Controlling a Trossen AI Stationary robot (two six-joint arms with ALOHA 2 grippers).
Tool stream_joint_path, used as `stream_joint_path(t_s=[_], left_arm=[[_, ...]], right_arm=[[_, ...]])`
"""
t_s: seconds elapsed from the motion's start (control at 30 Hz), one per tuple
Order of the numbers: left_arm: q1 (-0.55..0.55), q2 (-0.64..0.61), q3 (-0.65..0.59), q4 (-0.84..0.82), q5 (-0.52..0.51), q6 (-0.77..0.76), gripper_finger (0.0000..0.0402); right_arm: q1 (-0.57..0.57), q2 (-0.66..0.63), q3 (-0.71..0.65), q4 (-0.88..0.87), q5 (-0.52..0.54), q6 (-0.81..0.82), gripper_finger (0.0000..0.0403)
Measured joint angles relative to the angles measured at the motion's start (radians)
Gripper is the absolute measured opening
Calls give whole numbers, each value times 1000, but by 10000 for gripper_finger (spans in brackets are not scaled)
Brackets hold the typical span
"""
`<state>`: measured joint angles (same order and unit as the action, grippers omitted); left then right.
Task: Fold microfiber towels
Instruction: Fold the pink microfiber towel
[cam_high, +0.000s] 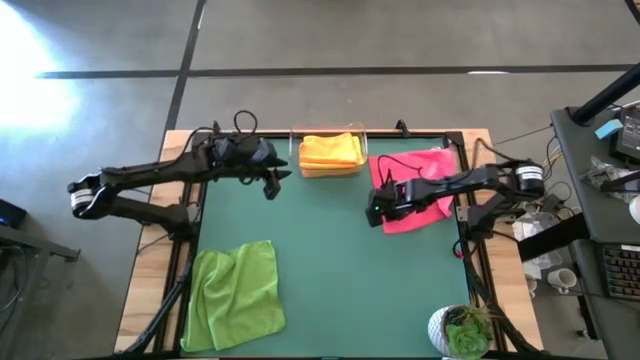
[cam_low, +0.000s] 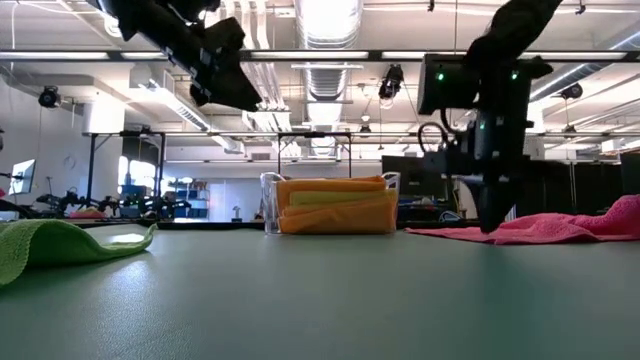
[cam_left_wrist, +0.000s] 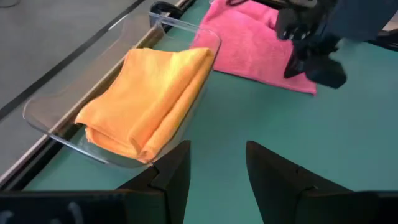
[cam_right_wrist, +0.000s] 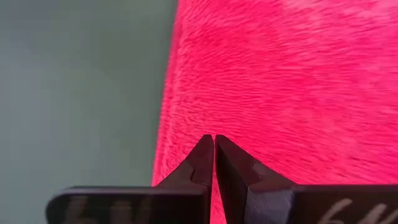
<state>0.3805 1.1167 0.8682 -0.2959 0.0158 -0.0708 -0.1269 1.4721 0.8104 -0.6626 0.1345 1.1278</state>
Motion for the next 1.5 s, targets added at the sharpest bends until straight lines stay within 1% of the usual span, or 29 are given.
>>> stream_joint_path(t_s=[0.1, 0.3, 0.43, 0.6, 0.73, 0.8, 0.93, 1.03, 1.13, 1.3, 1.4, 1.5], left_arm=[[-4, -22, -36, -4, -1, -1, 138], [-4, -70, -90, -2, -2, -1, 138], [-4, -71, -97, -3, -2, -1, 138], [-4, -49, -110, 3, 0, 6, 138], [-4, -25, -131, 19, 5, 30, 138], [-4, -13, -143, 41, 25, 30, 138], [-10, 21, -155, 89, 119, 30, 138], [-27, 58, -156, 141, 163, 30, 138], [-56, 104, -156, 208, 167, 31, 138], [-112, 193, -156, 344, 168, 34, 138], [-141, 262, -150, 432, 168, 34, 138], [-161, 342, -131, 475, 168, 33, 138]], right_arm=[[25, 56, 6, 40, 8, 5, 8], [102, 133, 56, 22, 39, 64, 8], [174, 180, 121, 65, -44, 74, 8], [264, 253, 230, 59, -104, 63, 8], [324, 320, 329, 54, -163, 15, 8], [352, 354, 380, 57, -195, -16, 8], [401, 409, 478, 58, -242, -78, 8], [428, 429, 542, 55, -236, -119, 8], [435, 424, 587, 55, -227, -129, 8], [442, 413, 643, -39, -159, -134, 8], [448, 389, 658, -88, -138, -136, 8], [450, 360, 654, -119, -127, -145, 8]])
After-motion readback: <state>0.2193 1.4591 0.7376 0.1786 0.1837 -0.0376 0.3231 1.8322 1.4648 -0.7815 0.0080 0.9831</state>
